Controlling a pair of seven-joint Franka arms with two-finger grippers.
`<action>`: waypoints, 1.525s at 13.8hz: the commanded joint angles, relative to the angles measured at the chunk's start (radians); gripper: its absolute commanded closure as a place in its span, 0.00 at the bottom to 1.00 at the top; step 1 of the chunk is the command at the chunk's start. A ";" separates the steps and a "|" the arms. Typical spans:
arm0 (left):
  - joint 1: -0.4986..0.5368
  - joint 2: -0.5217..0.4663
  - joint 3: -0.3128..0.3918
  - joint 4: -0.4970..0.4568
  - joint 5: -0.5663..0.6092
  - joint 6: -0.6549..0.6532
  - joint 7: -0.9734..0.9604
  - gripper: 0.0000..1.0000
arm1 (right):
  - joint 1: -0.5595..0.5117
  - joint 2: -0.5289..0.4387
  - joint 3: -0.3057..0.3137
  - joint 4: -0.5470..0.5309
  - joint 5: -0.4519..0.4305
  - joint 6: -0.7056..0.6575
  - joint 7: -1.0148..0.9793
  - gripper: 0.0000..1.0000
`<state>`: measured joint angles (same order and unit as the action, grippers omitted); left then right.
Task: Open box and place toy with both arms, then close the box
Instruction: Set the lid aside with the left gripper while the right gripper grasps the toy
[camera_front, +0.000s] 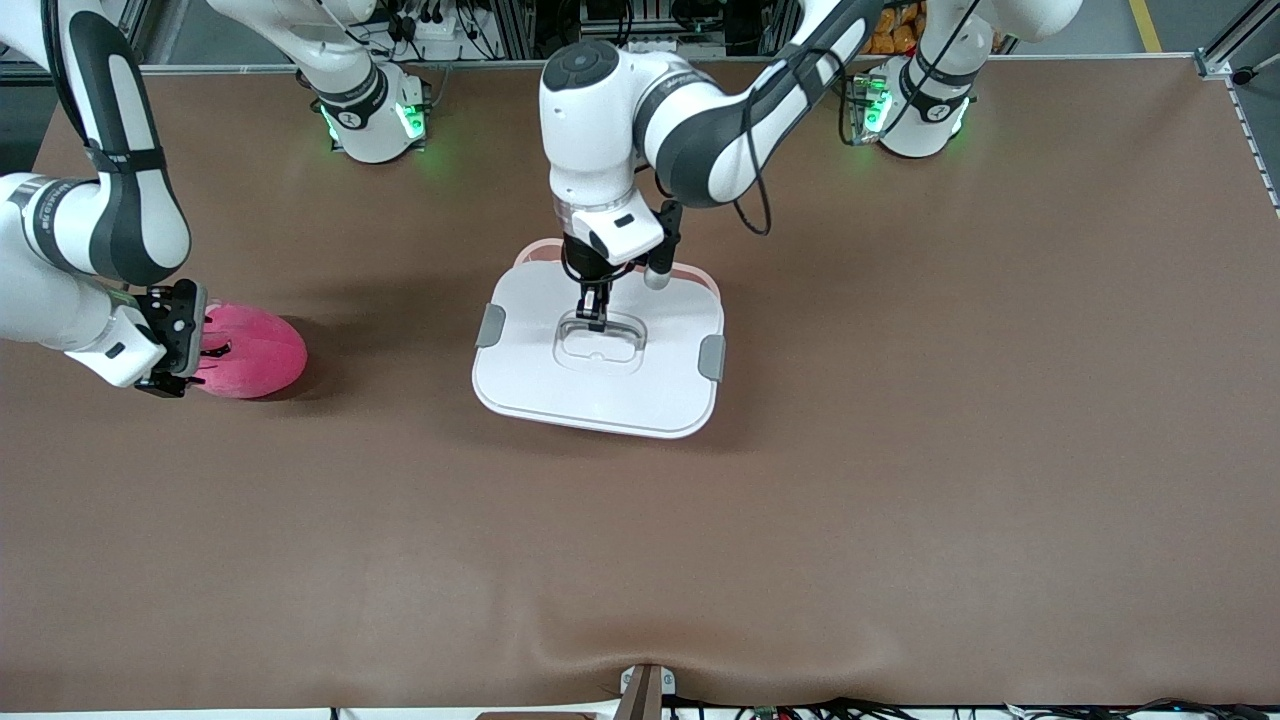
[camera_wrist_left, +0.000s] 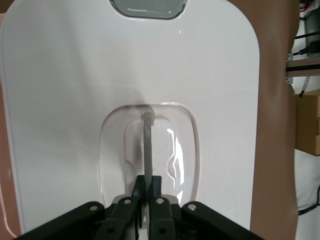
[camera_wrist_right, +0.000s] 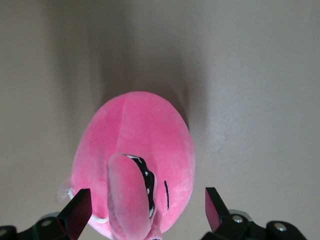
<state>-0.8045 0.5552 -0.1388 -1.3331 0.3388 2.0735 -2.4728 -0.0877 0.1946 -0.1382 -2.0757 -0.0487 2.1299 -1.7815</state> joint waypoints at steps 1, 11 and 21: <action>0.020 -0.043 -0.001 -0.006 0.017 -0.016 -0.017 1.00 | -0.018 -0.017 0.009 -0.043 -0.007 0.033 -0.030 0.16; 0.334 -0.078 -0.004 -0.006 -0.041 -0.016 0.115 1.00 | -0.015 -0.040 0.011 -0.126 0.019 0.111 -0.053 0.52; 0.633 -0.080 -0.015 -0.112 -0.170 -0.006 0.518 1.00 | -0.012 -0.052 0.011 -0.119 0.066 0.077 -0.039 1.00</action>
<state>-0.2004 0.5153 -0.1378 -1.3819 0.1881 2.0653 -2.0147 -0.0931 0.1780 -0.1326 -2.1687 -0.0054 2.2142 -1.8121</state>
